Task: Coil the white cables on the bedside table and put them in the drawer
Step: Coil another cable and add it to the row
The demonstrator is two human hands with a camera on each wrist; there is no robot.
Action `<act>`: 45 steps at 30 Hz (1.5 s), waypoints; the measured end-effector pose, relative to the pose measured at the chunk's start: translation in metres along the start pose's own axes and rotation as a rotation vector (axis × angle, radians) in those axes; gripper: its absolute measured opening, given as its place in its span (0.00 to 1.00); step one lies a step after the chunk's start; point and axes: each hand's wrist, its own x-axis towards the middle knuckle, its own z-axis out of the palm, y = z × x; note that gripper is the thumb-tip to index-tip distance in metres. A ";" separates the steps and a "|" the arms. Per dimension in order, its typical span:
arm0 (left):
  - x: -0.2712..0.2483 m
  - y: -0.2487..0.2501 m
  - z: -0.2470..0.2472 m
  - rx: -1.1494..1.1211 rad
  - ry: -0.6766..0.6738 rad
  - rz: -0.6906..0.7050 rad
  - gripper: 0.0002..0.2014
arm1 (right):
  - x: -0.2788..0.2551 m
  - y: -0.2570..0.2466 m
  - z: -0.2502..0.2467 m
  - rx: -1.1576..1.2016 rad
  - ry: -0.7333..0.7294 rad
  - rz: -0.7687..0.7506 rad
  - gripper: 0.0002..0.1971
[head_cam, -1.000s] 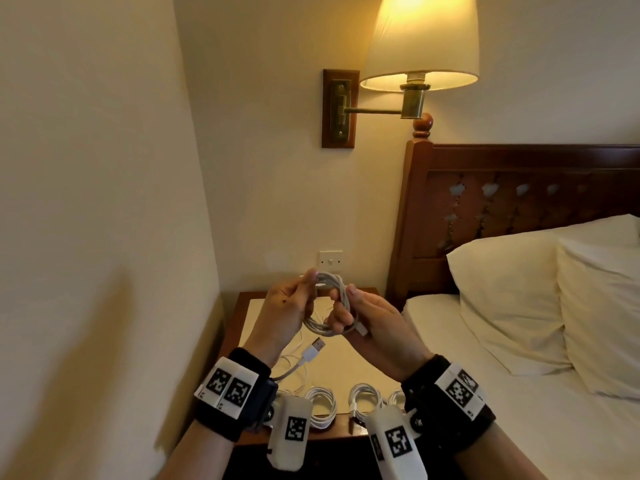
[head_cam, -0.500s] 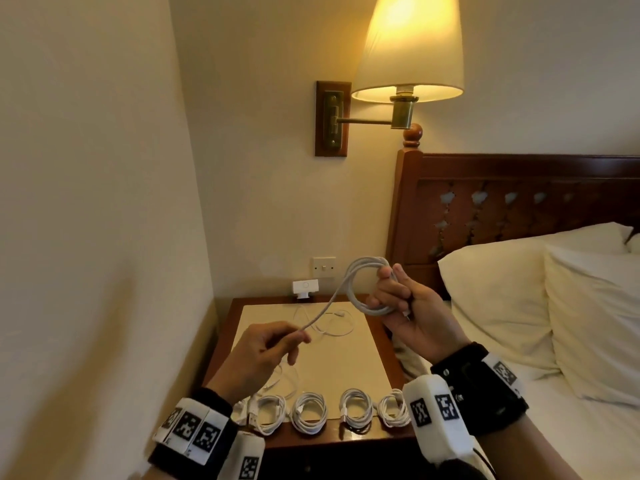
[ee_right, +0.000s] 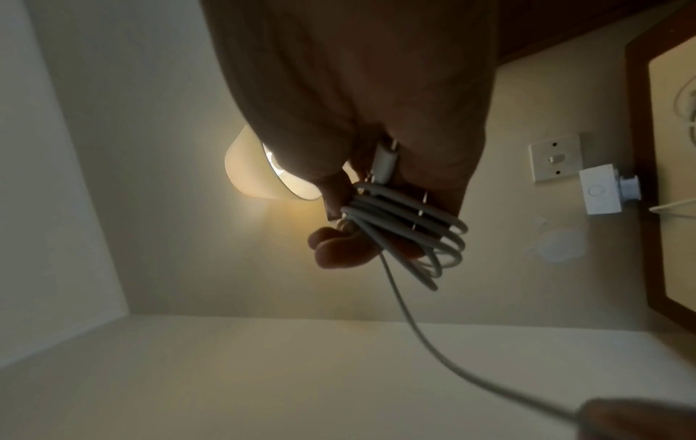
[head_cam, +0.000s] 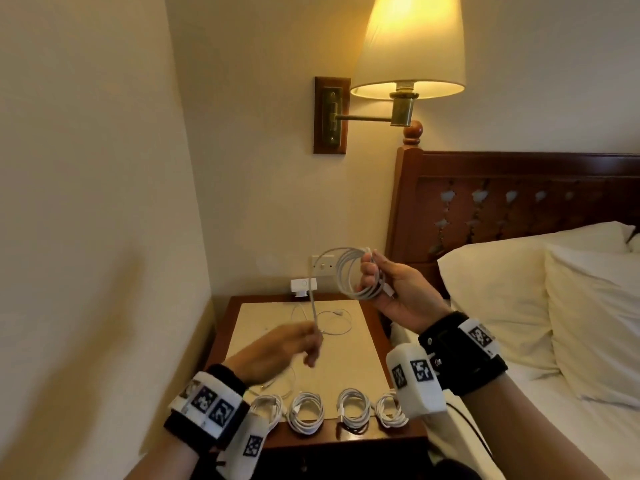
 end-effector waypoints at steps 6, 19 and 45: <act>0.018 -0.008 -0.024 -0.642 0.586 -0.036 0.18 | 0.001 -0.025 -0.005 0.023 -0.025 -0.013 0.10; 0.027 -0.029 -0.016 0.425 0.603 -0.312 0.16 | 0.003 -0.024 0.017 -0.149 -0.066 -0.092 0.11; 0.029 0.000 -0.059 0.674 0.612 -0.157 0.03 | 0.005 -0.018 0.028 -0.193 -0.125 -0.107 0.14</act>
